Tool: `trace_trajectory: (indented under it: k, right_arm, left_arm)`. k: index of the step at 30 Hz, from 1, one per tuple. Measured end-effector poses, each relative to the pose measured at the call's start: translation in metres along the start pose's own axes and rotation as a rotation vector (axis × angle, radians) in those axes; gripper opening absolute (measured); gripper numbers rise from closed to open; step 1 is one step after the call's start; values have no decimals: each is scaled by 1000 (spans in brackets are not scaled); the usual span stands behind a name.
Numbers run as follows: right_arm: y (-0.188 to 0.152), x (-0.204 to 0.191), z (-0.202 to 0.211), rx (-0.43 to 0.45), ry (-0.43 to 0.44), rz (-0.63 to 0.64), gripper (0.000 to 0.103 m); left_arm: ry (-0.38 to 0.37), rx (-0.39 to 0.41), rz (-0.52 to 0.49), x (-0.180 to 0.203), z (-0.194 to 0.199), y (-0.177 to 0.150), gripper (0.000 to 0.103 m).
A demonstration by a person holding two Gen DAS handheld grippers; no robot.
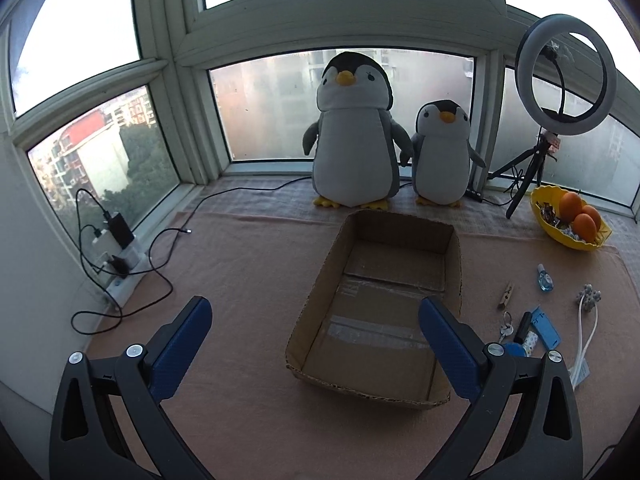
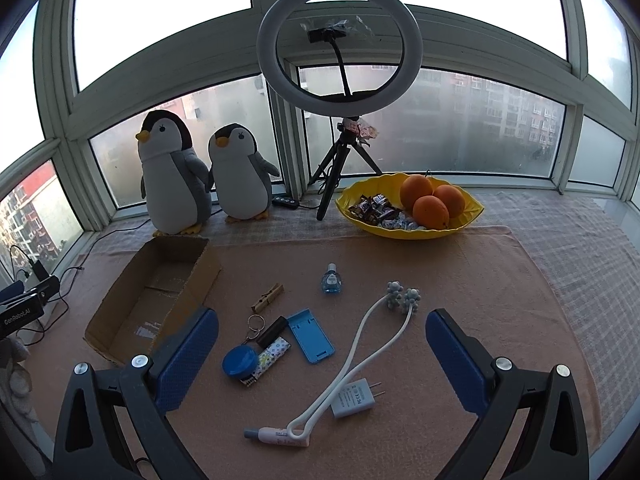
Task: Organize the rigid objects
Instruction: 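Move the right gripper to the white massager and close on its handles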
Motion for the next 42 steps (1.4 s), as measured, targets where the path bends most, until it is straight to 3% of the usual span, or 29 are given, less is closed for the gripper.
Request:
trace_trajectory:
  k: [9,13,23,25,29,32,37,42]
  right_arm:
    - [-1,11,-4,16,13,1,102]
    - [-3,22,-6,-23,4,-7,102]
    - [-26,46,-14,-135,-46,-63,102]
    - [-34,49,-17,-166,-39,-81,100]
    - [-44,53,-22,-215,-53,-112,92]
    - [-48,51,-28,-247,-48,-130,85]
    - [-49,51,-44,-282,-22,-186,84]
    - [-53,62,-75,-354,10,-281,75]
  left_arm:
    - [37,-114,25,-41,-47,-17,103]
    - [56,-174,21,-53,-71,-22,103]
    - [-32,-332,-5,-47,-132,-48,96]
    - [-50,-360,-15,-44,-139,-55,83]
    - [-92,-402,-15,-39,-150,-68,78]
    - [-128,-430,-11,-35,-157,-77,65]
    - [-197,-461,5,-25,-163,-89,40]
    - [-217,-451,-3,-15,-161,-91,34]
Point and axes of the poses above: each gripper's, at about its wrist camera, not at the fingertips, and z roughly against the way its jaws point, x to its right, y to its top, the point moved 10 cm from there along -z, roughly the way its jaws point, and after that the axes turned 10 degrees about -y, right-handed, at the moved point
